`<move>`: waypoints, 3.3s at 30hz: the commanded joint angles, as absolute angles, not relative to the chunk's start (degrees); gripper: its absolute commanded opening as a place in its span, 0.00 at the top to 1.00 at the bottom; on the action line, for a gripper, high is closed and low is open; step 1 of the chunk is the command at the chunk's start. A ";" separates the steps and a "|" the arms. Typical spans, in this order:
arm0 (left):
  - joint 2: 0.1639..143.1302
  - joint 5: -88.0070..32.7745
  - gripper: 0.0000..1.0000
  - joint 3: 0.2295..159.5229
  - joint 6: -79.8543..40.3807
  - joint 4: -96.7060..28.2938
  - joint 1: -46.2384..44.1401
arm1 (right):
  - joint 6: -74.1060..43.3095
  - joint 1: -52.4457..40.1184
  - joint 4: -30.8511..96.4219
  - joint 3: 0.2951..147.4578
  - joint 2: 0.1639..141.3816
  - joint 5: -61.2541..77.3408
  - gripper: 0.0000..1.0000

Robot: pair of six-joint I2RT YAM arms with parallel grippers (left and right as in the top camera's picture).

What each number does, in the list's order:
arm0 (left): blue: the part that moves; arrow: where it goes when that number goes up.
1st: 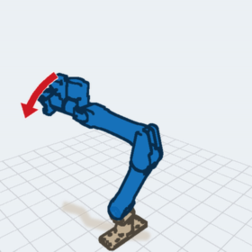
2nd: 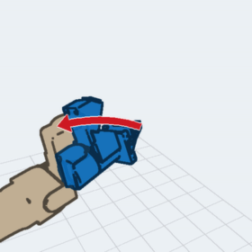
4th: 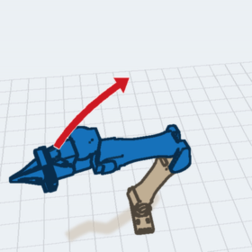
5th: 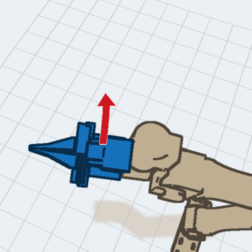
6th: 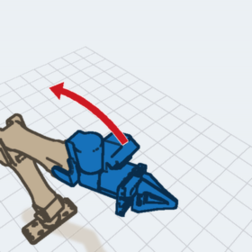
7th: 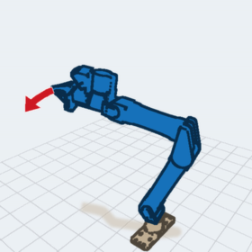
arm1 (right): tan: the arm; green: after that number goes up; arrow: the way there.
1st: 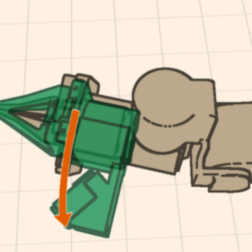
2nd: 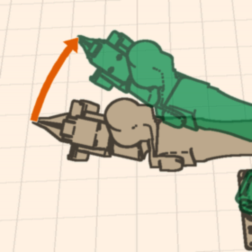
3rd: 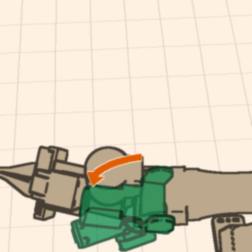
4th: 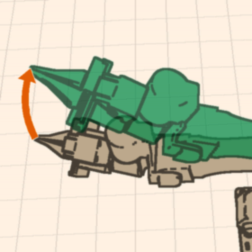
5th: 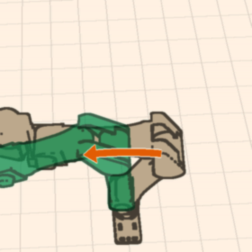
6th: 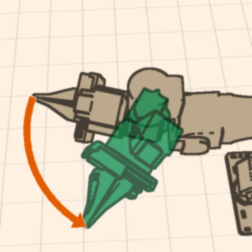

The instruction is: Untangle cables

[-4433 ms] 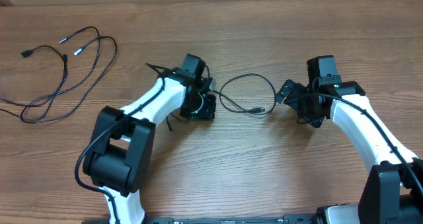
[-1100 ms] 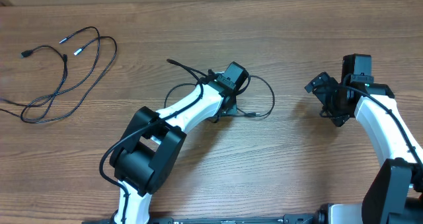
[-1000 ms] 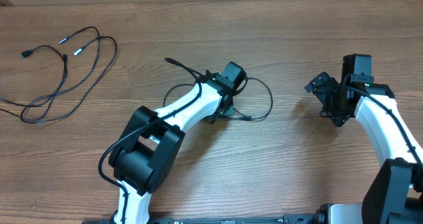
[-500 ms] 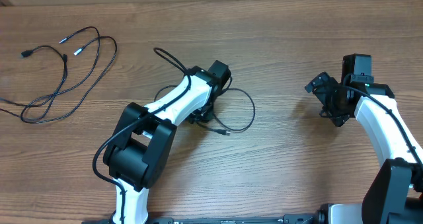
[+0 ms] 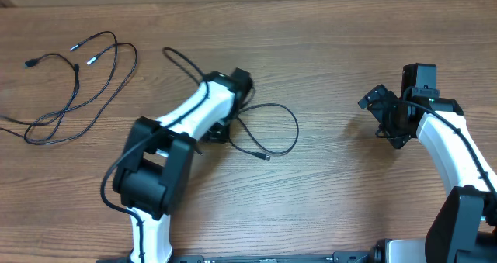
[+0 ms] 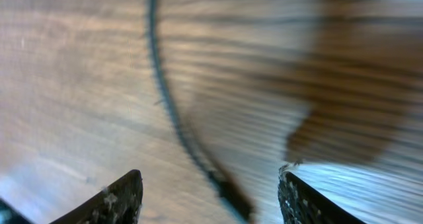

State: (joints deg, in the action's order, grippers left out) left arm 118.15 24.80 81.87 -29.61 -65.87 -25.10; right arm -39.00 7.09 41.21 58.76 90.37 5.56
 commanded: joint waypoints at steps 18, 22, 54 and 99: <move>118.78 -3.53 0.84 77.19 -32.12 -60.42 -14.39 | -39.00 7.16 41.06 59.57 89.80 4.97 0.00; 118.78 -7.62 0.87 77.19 -32.14 -60.07 -15.57 | -39.00 7.16 41.06 59.57 89.80 4.97 0.00; 118.78 -18.15 0.94 77.19 -40.56 -58.37 -25.96 | -39.00 7.16 41.06 59.57 89.80 4.95 0.00; 118.41 -13.17 0.46 80.03 -49.60 -53.04 -34.17 | -39.00 7.14 41.06 59.57 89.80 4.95 0.00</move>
